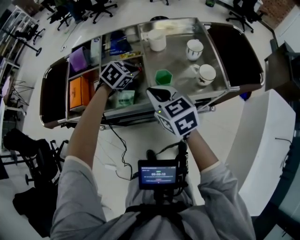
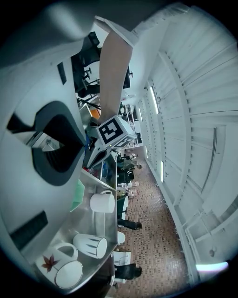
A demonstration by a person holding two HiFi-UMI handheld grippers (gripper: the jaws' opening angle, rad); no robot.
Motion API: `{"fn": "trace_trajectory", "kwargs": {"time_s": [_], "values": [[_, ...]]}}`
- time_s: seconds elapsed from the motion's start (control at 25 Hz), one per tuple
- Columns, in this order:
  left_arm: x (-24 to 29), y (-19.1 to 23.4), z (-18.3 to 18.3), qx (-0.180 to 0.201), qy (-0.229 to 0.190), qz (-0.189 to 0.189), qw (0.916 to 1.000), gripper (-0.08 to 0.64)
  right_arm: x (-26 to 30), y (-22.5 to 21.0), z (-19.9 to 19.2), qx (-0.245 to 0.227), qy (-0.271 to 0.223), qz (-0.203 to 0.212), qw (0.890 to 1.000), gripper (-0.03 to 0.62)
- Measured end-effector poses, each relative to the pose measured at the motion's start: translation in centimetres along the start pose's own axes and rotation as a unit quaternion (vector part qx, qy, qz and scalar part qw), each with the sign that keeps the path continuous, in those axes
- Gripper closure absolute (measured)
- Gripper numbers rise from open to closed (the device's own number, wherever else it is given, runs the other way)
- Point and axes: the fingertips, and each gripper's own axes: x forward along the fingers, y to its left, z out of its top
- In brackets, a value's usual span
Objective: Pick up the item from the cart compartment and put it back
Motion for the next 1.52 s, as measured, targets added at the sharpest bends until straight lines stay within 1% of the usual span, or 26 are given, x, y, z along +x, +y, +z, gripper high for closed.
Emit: {"fn": "trace_trajectory", "kwargs": {"time_s": [0.12,0.24,0.36,0.44,0.48,0.56,0.6,0.64,0.88,1.12,1.2,1.32,1.36,1.44,1.52], "values": [[0.8,-0.3,0.0,0.003,0.004,-0.010,0.9999,0.523,-0.3,-0.2,0.0,0.000,-0.001,-0.001,1.000,0.583],[1.3,-0.3,0.0,-0.004,0.004,-0.015,0.9999,0.523,-0.7,-0.3,0.1,0.000,-0.004,-0.001,1.000,0.583],[1.8,-0.2,0.2,-0.007,0.002,-0.014,0.9999,0.523,-1.1,-0.7,0.0,0.002,-0.005,-0.005,1.000,0.583],[2.0,-0.2,-0.2,-0.009,0.009,-0.012,0.9998,0.515,-1.2,-0.8,-0.2,0.002,-0.004,-0.005,1.000,0.583],[2.0,-0.2,-0.4,-0.010,0.013,-0.014,0.9998,0.498,-1.3,-0.8,-0.3,0.003,-0.004,-0.004,1.000,0.583],[2.1,-0.6,-0.6,-0.013,0.019,-0.021,0.9995,0.395,-1.5,-0.9,-0.2,0.006,-0.005,-0.005,1.000,0.583],[2.1,-0.7,-0.6,-0.014,0.020,-0.023,0.9994,0.365,-1.5,-1.0,-0.3,0.005,-0.004,-0.006,1.000,0.583],[2.1,-0.7,-0.6,-0.013,0.020,-0.023,0.9995,0.359,-1.6,-1.1,-0.4,0.005,-0.003,-0.007,1.000,0.583],[1.4,-0.5,-0.5,-0.012,0.015,-0.011,0.9997,0.359,-1.5,-1.0,-0.6,0.010,-0.002,-0.004,1.000,0.583],[-0.5,-0.7,-0.1,-0.021,-0.003,-0.004,0.9998,0.359,-1.6,-1.2,-1.1,0.005,0.005,-0.009,1.000,0.583],[-1.8,-1.0,0.1,-0.024,-0.015,0.001,0.9996,0.359,-1.8,-1.2,-1.2,0.001,0.008,-0.011,1.000,0.583],[-4.2,-1.3,0.8,-0.039,-0.048,0.012,0.9980,0.364,-2.2,-1.4,-0.9,-0.008,0.008,-0.016,1.000,0.583],[-5.2,-1.4,1.0,-0.042,-0.060,0.020,0.9971,0.370,-2.3,-1.5,-0.8,-0.011,0.008,-0.018,1.000,0.583],[-7.3,-1.6,1.5,-0.048,-0.086,0.042,0.9943,0.418,-2.6,-1.7,-0.5,-0.017,0.008,-0.022,1.000,0.583],[-9.8,-2.0,1.9,-0.058,-0.116,0.068,0.9893,0.484,-3.1,-1.5,-0.3,-0.023,0.009,-0.024,0.999,0.583]]}}
